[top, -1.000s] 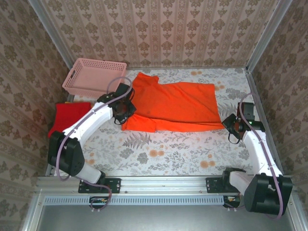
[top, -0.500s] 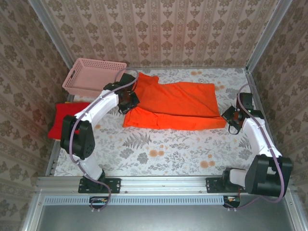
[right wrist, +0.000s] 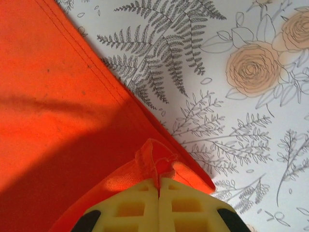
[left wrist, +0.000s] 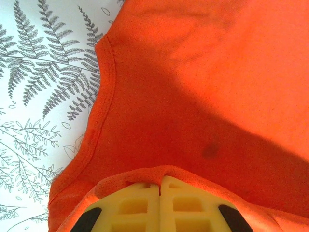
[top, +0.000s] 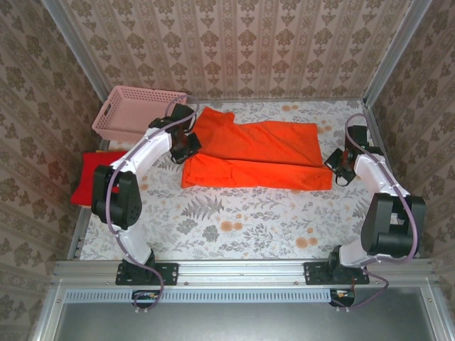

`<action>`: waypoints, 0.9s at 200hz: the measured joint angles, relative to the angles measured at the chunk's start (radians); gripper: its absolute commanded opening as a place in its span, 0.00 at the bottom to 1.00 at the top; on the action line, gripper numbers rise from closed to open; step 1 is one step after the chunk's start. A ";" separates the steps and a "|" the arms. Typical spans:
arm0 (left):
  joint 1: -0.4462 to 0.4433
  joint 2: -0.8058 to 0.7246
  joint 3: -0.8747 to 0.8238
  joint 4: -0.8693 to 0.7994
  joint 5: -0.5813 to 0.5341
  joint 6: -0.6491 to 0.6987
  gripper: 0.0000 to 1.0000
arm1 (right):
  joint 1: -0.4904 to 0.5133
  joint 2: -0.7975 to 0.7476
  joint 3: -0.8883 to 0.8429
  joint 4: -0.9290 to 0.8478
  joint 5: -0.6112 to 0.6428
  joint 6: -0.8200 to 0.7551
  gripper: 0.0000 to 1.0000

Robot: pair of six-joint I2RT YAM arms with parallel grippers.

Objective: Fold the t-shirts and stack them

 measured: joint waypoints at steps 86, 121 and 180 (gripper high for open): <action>-0.001 0.078 -0.001 0.031 0.026 0.000 0.00 | 0.001 0.140 0.061 0.013 -0.002 -0.034 0.00; -0.001 0.081 -0.005 0.031 0.023 0.000 0.00 | 0.007 0.187 0.082 0.029 -0.010 -0.049 0.00; 0.018 0.081 -0.056 0.031 0.009 0.000 0.00 | 0.029 0.242 0.130 0.043 -0.010 -0.079 0.00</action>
